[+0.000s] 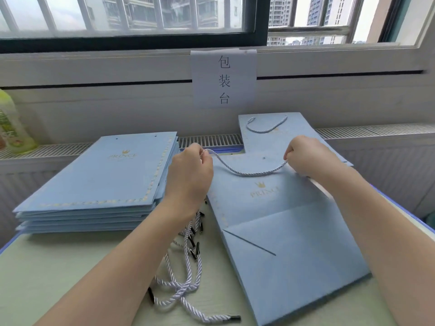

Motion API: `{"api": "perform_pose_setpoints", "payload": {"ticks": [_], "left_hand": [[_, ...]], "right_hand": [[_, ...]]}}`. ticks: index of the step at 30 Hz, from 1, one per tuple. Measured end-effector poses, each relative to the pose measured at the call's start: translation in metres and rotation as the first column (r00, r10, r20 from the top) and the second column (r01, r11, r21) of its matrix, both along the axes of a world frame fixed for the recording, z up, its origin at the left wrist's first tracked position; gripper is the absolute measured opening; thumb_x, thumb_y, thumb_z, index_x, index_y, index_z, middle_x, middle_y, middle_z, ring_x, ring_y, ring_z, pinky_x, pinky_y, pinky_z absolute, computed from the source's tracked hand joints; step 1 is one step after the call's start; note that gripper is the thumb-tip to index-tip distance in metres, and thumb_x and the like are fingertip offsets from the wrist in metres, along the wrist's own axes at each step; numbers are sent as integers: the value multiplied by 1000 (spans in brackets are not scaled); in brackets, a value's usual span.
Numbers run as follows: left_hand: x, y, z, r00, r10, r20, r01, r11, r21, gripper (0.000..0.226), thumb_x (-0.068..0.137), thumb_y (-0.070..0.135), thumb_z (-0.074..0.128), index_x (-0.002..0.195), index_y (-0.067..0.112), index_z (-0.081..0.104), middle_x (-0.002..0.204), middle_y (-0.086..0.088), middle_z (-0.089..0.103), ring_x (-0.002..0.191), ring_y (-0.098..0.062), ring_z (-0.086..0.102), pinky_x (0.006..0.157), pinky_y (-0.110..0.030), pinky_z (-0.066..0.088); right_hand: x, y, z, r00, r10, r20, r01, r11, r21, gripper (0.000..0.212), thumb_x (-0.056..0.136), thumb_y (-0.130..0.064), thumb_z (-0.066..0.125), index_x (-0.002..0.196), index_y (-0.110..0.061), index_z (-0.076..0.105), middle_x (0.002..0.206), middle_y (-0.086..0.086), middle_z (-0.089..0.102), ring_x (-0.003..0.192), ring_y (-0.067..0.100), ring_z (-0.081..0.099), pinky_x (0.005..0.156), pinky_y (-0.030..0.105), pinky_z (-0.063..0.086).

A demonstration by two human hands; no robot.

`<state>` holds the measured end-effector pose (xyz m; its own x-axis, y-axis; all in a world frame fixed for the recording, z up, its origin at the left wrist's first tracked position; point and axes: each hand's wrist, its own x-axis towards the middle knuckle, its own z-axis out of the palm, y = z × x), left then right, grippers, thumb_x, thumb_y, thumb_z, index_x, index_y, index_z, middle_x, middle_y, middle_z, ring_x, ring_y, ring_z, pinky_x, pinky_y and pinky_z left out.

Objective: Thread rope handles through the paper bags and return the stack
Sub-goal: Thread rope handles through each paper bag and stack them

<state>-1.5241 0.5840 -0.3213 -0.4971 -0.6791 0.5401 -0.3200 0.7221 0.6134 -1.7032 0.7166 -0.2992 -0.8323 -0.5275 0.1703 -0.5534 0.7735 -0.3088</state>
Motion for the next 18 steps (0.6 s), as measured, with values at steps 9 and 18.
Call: {"api": "perform_pose_setpoints", "payload": {"ticks": [9,18], "left_hand": [[1,-1,-3,862,125,491,-11,973,-229,29,98,30,43,94,9,62,90,-5,61,81,-26,53,66,-32,41],[0,7,-8,968,-208,141,230,959,-164,13,90,25,58,93,27,71,69,8,63,74,-19,61,66,-35,47]], "right_hand": [[32,-12,-1,982,67,-178,-54,996,75,20,89,-9,39,98,-10,57,104,8,53,92,31,49,71,33,36],[71,-36,-20,753,657,-8,-600,683,-417,8,92,-15,56,96,-15,64,79,-13,62,70,1,59,71,19,46]]}}
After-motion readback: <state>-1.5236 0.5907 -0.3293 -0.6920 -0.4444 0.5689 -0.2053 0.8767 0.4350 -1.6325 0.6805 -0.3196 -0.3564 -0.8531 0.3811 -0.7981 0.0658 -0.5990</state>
